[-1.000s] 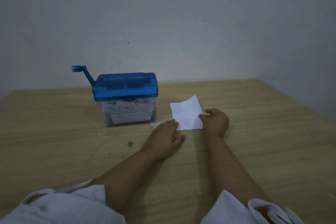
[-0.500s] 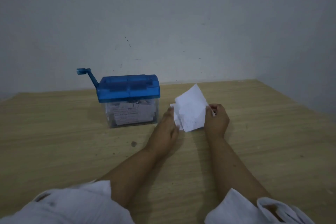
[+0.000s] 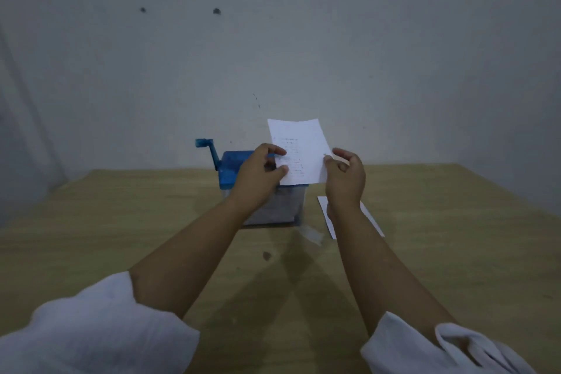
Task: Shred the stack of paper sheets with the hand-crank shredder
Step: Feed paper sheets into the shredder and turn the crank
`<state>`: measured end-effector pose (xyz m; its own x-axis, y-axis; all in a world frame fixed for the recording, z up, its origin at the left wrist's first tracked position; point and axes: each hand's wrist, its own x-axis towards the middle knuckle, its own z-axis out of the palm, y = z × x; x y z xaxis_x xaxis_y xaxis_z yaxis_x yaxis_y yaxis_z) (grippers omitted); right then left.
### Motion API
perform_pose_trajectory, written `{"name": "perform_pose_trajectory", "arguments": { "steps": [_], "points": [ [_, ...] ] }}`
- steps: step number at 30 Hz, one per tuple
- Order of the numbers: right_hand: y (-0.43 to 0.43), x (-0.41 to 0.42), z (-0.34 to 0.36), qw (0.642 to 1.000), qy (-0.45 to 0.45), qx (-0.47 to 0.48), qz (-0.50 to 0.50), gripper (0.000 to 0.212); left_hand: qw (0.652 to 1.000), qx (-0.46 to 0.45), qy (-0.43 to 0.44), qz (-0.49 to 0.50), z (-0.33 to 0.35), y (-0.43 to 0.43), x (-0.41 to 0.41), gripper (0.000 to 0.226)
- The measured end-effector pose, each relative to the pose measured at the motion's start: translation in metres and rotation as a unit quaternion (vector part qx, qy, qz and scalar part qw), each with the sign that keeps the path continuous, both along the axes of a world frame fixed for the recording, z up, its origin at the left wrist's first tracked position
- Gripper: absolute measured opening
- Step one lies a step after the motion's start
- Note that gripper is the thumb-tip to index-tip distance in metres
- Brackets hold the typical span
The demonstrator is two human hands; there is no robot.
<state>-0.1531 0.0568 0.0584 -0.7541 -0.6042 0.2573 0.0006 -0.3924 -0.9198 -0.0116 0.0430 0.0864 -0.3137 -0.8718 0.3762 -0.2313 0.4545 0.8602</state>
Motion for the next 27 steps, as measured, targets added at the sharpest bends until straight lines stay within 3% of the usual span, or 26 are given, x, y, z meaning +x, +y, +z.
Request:
{"name": "perform_pose_trajectory", "arguments": {
  "steps": [4,9,12,15,27],
  "points": [
    [-0.013,0.011,0.022,0.990,0.081,0.074,0.093,0.017,0.998,0.011,-0.033,0.050,0.018,-0.025,0.025,0.022],
    [-0.028,0.008,0.051,0.962,0.096,0.108,0.233,0.022,0.994,0.011,-0.103,0.043,0.047,-0.055,0.051,0.025],
    [-0.040,0.005,0.062,0.952,0.133,0.112,0.253,0.023,0.986,-0.004,-0.160,0.035,0.062,-0.068,0.055,0.027],
    [-0.052,0.003,0.069,0.936,0.183,0.135,0.269,0.029,0.961,-0.084,-0.254,0.069,0.071,-0.080,0.053,0.027],
    [-0.067,0.002,0.051,0.921,0.296,0.134,0.213,0.025,0.946,-0.080,-0.312,0.046,0.066,-0.104,0.060,0.024]
  ]
}}
